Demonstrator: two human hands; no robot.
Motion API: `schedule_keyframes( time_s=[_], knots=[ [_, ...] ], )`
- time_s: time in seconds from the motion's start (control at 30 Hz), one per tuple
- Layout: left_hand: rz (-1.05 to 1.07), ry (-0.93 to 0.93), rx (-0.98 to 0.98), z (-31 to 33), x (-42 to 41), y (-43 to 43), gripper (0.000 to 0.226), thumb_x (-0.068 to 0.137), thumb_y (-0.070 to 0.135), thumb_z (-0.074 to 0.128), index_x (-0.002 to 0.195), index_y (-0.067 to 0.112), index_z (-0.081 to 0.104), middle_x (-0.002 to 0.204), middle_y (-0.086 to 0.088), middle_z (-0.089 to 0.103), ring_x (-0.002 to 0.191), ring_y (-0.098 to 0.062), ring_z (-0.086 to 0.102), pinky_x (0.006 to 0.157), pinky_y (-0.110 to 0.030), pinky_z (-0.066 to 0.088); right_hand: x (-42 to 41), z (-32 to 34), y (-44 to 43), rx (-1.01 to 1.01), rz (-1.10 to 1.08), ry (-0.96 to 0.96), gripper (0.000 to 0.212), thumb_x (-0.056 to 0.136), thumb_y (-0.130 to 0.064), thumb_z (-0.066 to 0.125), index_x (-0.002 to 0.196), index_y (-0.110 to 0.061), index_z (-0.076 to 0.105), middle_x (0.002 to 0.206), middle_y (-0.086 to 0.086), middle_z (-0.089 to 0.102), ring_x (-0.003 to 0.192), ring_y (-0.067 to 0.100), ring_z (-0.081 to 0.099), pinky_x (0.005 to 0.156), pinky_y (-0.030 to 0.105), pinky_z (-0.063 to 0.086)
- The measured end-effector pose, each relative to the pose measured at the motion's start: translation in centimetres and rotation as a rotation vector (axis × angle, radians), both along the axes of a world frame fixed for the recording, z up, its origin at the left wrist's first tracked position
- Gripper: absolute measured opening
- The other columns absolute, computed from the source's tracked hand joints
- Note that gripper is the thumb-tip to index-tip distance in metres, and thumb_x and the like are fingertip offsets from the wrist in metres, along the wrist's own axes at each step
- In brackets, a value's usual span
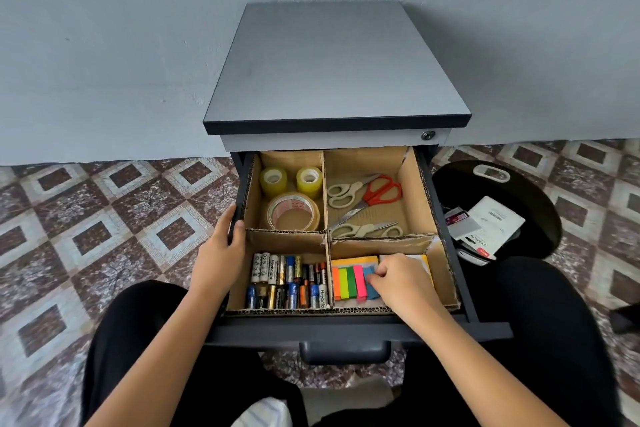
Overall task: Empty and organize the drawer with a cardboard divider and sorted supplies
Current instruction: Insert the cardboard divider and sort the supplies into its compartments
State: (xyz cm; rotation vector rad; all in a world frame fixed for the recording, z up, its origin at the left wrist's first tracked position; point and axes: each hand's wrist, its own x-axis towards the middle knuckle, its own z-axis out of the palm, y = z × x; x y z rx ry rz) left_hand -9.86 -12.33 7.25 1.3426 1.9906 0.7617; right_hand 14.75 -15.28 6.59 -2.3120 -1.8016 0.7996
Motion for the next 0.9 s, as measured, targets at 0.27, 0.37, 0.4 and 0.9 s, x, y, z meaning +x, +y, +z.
schedule_keyframes(
  time_s=[0.27, 0.37, 0.4, 0.9],
  knots=[
    [-0.008, -0.017, 0.004, 0.0, -0.1, 0.1, 0.045, 0.1, 0.038, 0.032, 0.145, 0.036, 0.028, 0.082, 0.006, 0.059, 0.06, -0.02, 0.057, 0.053, -0.027, 0.041, 0.0, 0.1, 0.3, 0.016, 0.023, 0.017, 0.01, 0.09, -0.019, 0.059, 0.085, -0.011, 0.062, 0.089, 0.006, 0.067, 0.081, 0.02, 0.059, 0.058, 0.025, 0.036],
    [-0.009, -0.014, -0.003, -0.2, -0.2, 0.1, 0.045, 0.1, 0.039, 0.032, 0.145, 0.037, 0.027, 0.095, -0.006, 0.064, 0.056, -0.017, 0.055, 0.052, -0.027, 0.04, 0.1, 0.1, 0.4, 0.031, 0.037, 0.027, 0.009, 0.09, -0.02, 0.059, 0.083, -0.015, 0.06, 0.088, 0.005, 0.068, 0.08, 0.018, 0.061, 0.058, 0.025, 0.039],
    [-0.008, -0.017, -0.003, -0.2, -0.2, 0.1, 0.045, 0.1, 0.039, 0.032, 0.145, 0.037, 0.027, 0.096, -0.006, 0.064, 0.057, -0.017, 0.055, 0.051, -0.027, 0.04, 0.2, 0.2, 0.4, 0.04, 0.047, 0.024, 0.009, 0.09, -0.021, 0.059, 0.085, -0.014, 0.061, 0.088, 0.005, 0.068, 0.081, 0.018, 0.061, 0.061, 0.025, 0.04],
    [-0.008, -0.001, 0.005, -0.2, -0.2, 0.2, 0.045, 0.1, 0.039, 0.032, 0.145, 0.037, 0.027, 0.114, -0.003, 0.059, 0.059, -0.017, 0.057, 0.054, -0.027, 0.042, 1.8, 1.1, 1.2, 0.012, 0.582, -0.209, 0.061, 0.078, -0.041, 0.069, 0.129, -0.02, 0.042, 0.119, 0.001, 0.048, 0.109, 0.02, 0.054, 0.08, 0.032, 0.047]
  ],
)
